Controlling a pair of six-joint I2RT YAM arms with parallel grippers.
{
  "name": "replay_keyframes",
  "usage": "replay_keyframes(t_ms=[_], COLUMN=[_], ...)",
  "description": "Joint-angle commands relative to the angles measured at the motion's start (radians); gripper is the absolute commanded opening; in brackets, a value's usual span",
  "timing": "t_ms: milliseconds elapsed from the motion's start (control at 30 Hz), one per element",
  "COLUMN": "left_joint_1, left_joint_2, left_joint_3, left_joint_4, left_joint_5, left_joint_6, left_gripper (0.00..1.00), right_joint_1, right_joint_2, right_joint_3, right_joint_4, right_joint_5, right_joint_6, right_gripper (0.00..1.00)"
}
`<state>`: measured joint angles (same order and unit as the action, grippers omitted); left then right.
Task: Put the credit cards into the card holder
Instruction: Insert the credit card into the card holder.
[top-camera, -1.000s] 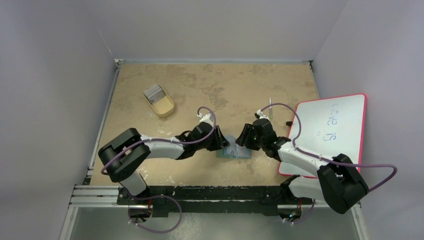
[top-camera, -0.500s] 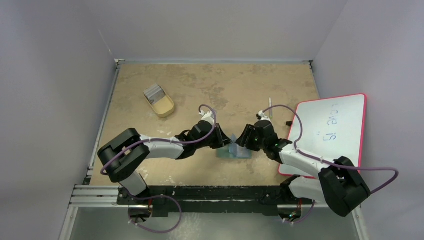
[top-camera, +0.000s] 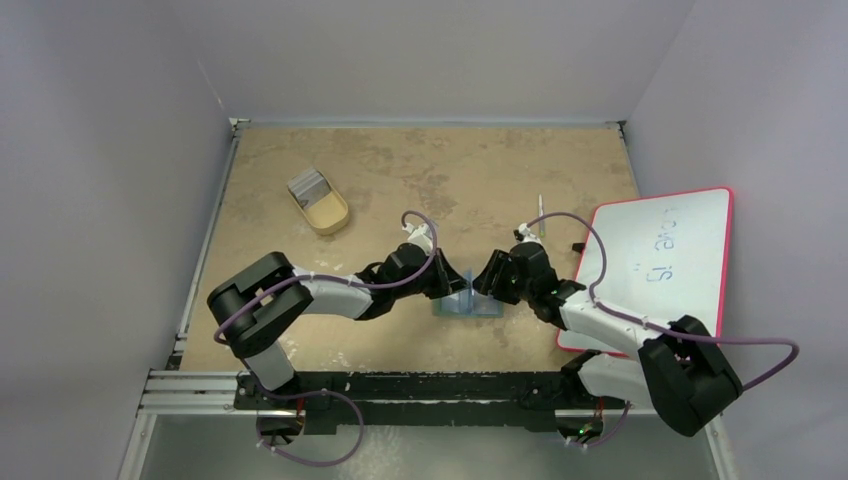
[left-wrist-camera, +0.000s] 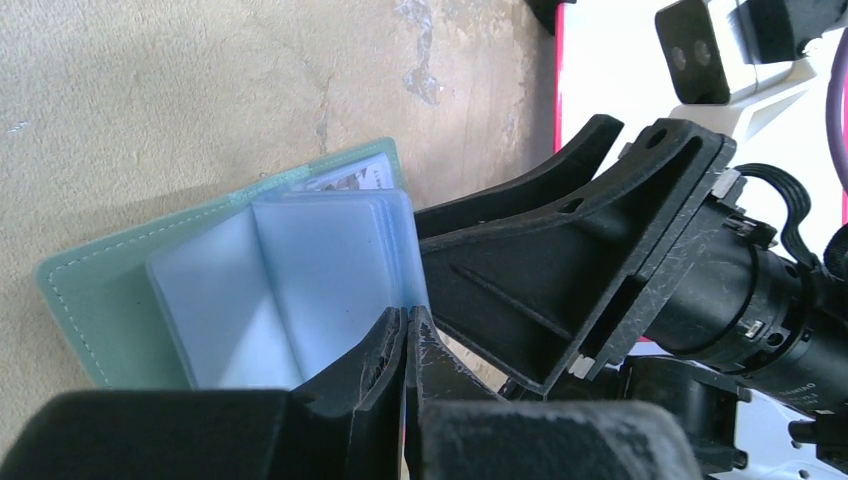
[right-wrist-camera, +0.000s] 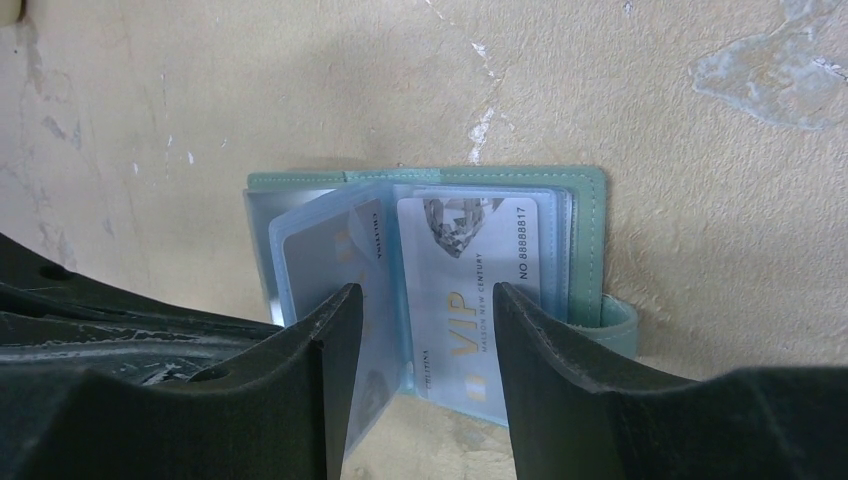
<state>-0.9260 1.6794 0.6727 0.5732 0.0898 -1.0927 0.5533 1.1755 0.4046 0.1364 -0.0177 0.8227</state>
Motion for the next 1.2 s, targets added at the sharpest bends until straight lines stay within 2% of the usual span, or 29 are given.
replay_keyframes(t_ms=[0, 133, 267, 833, 1033, 1167], left_joint_1=[-0.005, -0.007, -0.011, -0.022, -0.022, -0.021], left_joint_2=[0.017, 0.019, 0.021, 0.033, 0.006, -0.059], left_joint_3=[0.003, 0.018, 0.054, 0.085, 0.082, 0.089], left_joint_4=[0.063, 0.025, -0.079, -0.156, -0.188, -0.293], left_joint_5=[0.022, 0.017, -0.011, -0.033, -0.057, -0.129], left_joint_6=[-0.011, 0.006, 0.045, 0.076, 0.084, 0.114], left_gripper=[0.00, 0.05, 0.09, 0.09, 0.09, 0.10], right_joint_1=[0.000, 0.000, 0.000, 0.001, 0.000, 0.001], right_joint_2=[-0.006, -0.026, -0.081, -0.191, -0.215, -0.164], right_joint_3=[-0.014, 0.018, 0.066, 0.172, 0.146, 0.124], right_joint_4=[-0.062, -0.103, -0.187, -0.271, -0.166, -0.166], right_joint_5=[0.001, 0.002, 0.028, 0.028, -0.071, -0.072], right_joint_6=[0.008, -0.002, -0.005, -0.036, -0.026, -0.014], right_gripper=[0.54, 0.54, 0.54, 0.54, 0.49, 0.46])
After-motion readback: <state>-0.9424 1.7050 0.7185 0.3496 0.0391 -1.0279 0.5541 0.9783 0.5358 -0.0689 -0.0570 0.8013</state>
